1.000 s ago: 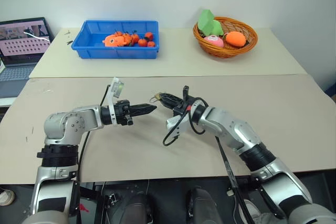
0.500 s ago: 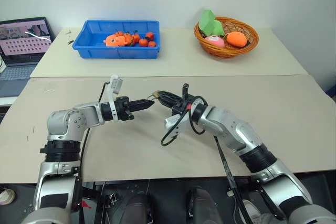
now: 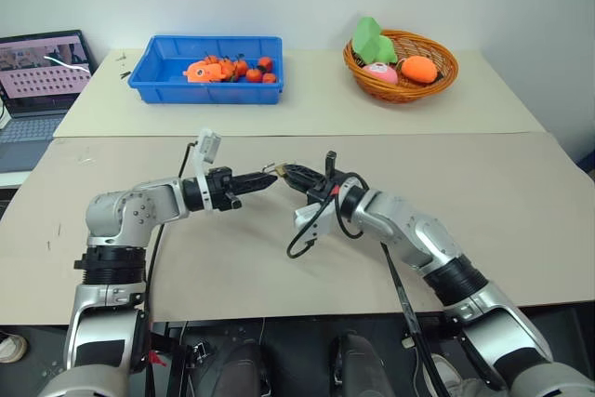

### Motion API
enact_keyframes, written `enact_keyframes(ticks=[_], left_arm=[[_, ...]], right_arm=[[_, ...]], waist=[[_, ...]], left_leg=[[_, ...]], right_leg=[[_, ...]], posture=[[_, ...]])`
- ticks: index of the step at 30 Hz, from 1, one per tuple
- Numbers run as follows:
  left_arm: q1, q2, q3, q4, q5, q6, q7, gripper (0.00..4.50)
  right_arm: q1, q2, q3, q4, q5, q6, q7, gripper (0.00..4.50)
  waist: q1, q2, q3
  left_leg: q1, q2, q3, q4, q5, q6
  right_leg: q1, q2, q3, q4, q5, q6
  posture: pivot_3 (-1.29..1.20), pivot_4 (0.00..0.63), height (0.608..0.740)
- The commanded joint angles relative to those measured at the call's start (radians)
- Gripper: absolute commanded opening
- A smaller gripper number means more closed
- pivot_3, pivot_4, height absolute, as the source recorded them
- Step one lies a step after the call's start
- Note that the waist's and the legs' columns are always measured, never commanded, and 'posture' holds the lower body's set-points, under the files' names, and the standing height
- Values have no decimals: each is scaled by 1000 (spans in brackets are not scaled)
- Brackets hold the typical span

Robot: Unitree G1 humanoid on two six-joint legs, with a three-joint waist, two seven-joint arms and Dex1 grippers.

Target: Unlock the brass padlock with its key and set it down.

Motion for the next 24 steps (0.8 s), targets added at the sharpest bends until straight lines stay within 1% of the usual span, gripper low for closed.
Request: enact_keyframes(ticks=[1,12,24], left_arm=[[-24,5,19,-43,-29,4,-6,32],[-21,6,12,-50,-48,13,-5,32],[-22,16,9,-51,-53,28,-13,32]], right_arm=[[4,-13,-9,-38,2,-16,-20,93],[42,-30,-6,-69,-10,-28,-16,93],[71,-41,-44,-165,31,-1,34,93]], waist=[[0,0,0],[2,0,0],[8,0,0]], left_leg=[[0,0,0,0,0,0],[0,0,0,0,0,0],[0,0,0,0,0,0]], right_leg=[[0,0,0,0,0,0],[0,0,0,0,0,0],[0,0,0,0,0,0]], posture=[[0,150,664],[0,150,664],[0,150,664]])
